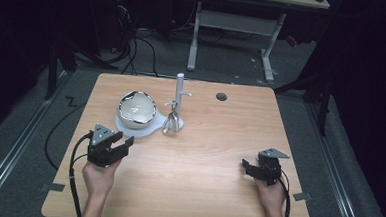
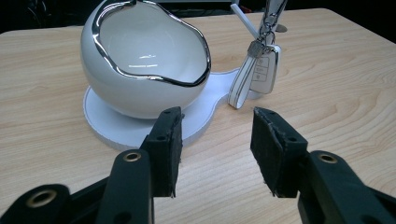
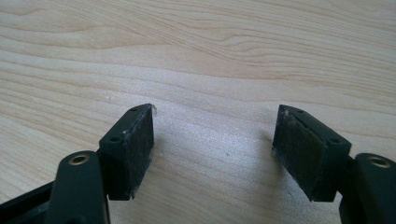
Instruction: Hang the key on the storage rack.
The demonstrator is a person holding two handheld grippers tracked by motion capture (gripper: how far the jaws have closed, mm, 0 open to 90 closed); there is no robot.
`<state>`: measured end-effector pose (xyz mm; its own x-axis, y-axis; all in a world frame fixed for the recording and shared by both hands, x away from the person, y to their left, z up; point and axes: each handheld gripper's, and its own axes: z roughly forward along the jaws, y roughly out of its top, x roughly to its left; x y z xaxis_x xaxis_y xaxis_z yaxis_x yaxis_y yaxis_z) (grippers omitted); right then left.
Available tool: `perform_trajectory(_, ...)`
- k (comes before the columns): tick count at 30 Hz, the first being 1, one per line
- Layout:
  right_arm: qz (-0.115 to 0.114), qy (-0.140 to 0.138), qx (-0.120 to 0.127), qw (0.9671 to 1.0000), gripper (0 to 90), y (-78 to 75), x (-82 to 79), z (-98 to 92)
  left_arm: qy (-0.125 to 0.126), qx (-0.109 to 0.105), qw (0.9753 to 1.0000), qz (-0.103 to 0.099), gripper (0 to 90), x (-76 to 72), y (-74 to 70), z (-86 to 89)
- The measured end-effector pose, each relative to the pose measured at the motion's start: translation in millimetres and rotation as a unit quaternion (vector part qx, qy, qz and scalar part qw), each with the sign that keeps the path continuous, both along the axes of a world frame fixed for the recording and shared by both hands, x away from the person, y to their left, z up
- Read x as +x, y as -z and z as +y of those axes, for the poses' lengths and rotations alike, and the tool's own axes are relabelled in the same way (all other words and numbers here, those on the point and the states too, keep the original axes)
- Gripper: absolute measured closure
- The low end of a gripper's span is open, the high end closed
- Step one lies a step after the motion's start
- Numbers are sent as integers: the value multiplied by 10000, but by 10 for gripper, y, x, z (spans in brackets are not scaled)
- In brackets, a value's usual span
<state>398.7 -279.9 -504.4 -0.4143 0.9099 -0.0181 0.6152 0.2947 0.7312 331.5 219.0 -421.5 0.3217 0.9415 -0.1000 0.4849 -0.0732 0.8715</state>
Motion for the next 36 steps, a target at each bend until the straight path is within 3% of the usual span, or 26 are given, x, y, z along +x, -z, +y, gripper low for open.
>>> perform_trajectory(15, -6, 4, 0, 10000, 292, 1, 0, 1, -48, -98, 9999, 115, 513, -83, 143, -1)
perform_trajectory(36, -6, 7, -1, 10000, 292, 1, -1, 2, -76, -77, 9994, 325, 497, -137, 340, -30)
